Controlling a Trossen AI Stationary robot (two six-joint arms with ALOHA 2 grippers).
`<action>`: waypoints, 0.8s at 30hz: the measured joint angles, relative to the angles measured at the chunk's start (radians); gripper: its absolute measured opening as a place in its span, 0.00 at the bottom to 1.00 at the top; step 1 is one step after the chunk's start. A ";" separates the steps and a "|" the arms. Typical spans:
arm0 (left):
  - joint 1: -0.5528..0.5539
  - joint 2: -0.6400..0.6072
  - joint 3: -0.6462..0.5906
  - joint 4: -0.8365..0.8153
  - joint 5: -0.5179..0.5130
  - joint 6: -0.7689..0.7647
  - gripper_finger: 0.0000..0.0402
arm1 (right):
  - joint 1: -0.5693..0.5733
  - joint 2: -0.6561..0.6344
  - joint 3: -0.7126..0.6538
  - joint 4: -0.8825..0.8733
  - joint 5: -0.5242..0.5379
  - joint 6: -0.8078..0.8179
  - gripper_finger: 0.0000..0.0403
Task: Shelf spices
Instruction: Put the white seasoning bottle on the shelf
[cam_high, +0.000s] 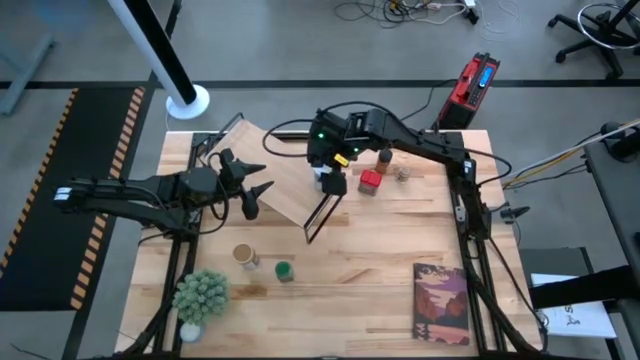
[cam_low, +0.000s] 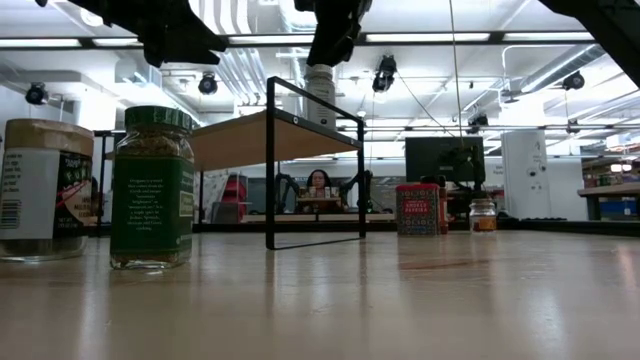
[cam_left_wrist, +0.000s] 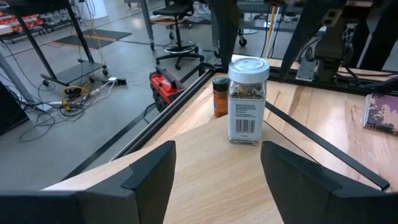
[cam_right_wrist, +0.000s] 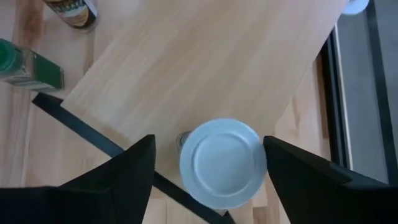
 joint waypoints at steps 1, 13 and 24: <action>0.000 0.000 0.000 0.000 0.000 0.000 0.56 | 0.000 0.000 0.000 0.006 0.000 -0.001 0.66; 0.000 0.000 0.000 0.000 0.001 0.000 0.56 | 0.000 0.000 0.000 0.002 0.001 -0.011 0.48; 0.000 0.000 0.000 -0.002 0.002 0.000 0.56 | -0.001 -0.001 0.000 0.004 0.000 -0.132 0.37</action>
